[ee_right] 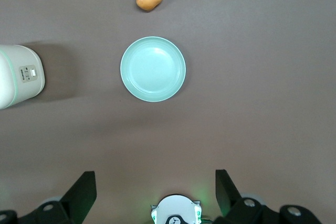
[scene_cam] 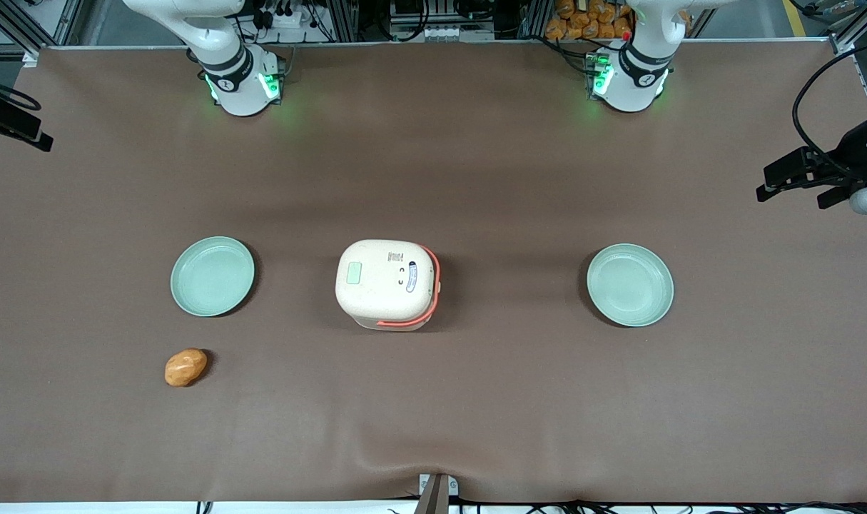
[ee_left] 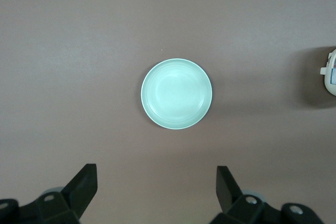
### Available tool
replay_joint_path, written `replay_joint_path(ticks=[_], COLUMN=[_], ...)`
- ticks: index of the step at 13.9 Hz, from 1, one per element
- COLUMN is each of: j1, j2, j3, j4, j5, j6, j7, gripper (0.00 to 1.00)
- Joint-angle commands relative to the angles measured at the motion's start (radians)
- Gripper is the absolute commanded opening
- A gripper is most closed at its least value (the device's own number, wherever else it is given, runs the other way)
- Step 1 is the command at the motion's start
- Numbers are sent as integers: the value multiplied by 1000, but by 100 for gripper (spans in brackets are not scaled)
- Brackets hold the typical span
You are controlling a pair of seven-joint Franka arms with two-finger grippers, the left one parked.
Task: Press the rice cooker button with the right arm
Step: 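Move the right gripper from rest toward the white rice cooker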
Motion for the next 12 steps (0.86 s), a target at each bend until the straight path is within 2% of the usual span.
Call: replay_joint_path(ticks=[1,4,6,10,12], j1=[-17,-11,-4,154,191], j2=[0,11,42,147,189], j3=[14,17,18,19,19], j4=[13,18,19,19,10], j5=[-3,4,43,60,86], j6=[-8,-7,-2,39,82], j7=[8,-3,-7,14,23], gripper=[100,100,100,100,100])
